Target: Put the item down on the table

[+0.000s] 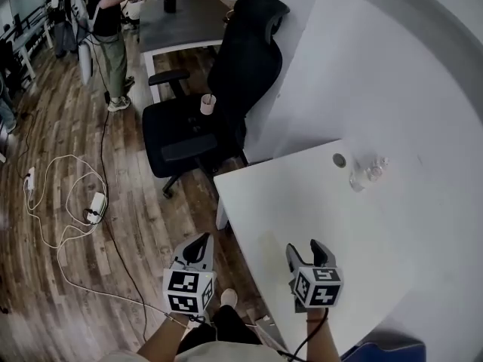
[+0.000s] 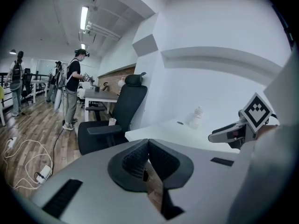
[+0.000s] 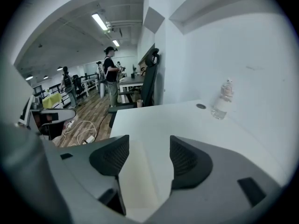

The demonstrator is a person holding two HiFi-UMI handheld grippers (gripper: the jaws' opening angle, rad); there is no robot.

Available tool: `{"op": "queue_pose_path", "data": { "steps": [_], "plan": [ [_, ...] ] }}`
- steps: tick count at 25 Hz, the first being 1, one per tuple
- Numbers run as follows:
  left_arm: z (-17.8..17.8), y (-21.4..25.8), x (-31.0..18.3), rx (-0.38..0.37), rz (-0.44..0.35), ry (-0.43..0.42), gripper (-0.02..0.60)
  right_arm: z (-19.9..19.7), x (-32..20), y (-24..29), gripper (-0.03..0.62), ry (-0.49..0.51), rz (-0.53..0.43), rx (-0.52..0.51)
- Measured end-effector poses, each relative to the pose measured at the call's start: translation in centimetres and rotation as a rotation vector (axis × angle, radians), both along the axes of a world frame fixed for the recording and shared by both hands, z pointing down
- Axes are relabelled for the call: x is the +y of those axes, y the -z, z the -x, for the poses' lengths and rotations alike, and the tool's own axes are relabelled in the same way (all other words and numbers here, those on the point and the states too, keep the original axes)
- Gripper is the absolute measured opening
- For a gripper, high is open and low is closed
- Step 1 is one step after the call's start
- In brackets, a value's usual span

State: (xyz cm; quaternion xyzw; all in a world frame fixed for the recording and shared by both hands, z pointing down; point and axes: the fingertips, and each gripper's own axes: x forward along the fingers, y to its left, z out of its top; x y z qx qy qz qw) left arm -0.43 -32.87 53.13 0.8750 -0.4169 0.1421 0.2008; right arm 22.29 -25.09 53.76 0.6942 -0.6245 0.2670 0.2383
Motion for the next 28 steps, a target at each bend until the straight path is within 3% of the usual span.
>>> {"op": "queue_pose_path", "data": {
  "steps": [7, 17, 22, 28],
  "plan": [
    [-3.6, 4.1, -1.3, 0.045, -0.084, -0.094, 0.017, -3.2, 2.2, 5.9, 0.198, -0.196, -0.148, 0.051],
    [-6.6, 9.5, -1.9, 0.098, -0.188, -0.177, 0.017, -9.6, 9.6, 12.5, 0.063, -0.495, -0.345, 0.153],
    [-7.4, 10.9, -2.3, 0.122, -0.214, -0.178, 0.017, -11.6, 12.6, 15.2, 0.041, -0.577, -0.427, 0.227],
    [-8.1, 11.1, -1.9, 0.139, -0.213, -0.170, 0.017, -12.6, 14.9, 15.0, 0.038, -0.612, -0.418, 0.244]
  ]
}}
